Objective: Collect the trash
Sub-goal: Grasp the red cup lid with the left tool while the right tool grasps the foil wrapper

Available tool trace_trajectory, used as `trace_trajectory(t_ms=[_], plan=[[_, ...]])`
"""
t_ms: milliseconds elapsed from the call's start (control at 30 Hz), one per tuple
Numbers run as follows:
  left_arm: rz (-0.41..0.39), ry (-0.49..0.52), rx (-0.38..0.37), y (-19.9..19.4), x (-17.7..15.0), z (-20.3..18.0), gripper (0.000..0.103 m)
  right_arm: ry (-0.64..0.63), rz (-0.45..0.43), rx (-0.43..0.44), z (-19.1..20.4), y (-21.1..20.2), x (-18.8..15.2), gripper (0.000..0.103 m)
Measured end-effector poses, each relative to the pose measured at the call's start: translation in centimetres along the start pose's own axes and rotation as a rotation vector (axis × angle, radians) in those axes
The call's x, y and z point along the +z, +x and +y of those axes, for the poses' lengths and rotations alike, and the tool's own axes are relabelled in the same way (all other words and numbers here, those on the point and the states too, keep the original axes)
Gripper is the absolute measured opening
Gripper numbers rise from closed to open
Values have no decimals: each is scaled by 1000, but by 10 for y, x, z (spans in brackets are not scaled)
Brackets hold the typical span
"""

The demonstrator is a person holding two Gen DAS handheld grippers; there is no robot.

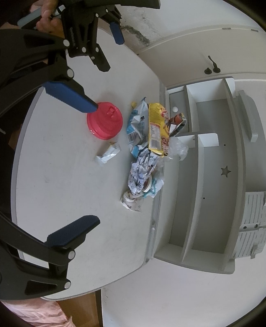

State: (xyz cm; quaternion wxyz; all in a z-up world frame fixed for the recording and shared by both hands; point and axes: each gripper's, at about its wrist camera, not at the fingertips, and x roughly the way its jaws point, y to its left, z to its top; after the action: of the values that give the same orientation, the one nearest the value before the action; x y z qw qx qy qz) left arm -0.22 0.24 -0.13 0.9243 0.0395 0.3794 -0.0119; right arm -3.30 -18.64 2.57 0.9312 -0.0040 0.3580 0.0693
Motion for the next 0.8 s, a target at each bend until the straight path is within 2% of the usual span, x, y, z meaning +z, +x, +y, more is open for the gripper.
trace_trajectory(t_ms=[233, 433, 600, 633, 700, 733, 800], plan=[[24, 4, -3, 13, -2, 1, 97, -17, 70, 5, -8, 46, 0, 97], [59, 32, -27, 29, -4, -8, 97, -35, 161, 0, -17, 106, 6, 81], [73, 44, -44, 40, -2, -15, 97, -59, 188, 39, -14, 124, 11, 69], [76, 48, -50, 43, -2, -17, 97, -71, 188, 51, -12, 125, 12, 63], [84, 59, -57, 48, -1, -22, 97, -84, 201, 88, -9, 128, 12, 29], [89, 63, -62, 50, -1, -25, 97, -76, 203, 97, -10, 126, 12, 22], [101, 75, -73, 57, 0, -31, 97, -54, 181, 99, -15, 116, 12, 19]])
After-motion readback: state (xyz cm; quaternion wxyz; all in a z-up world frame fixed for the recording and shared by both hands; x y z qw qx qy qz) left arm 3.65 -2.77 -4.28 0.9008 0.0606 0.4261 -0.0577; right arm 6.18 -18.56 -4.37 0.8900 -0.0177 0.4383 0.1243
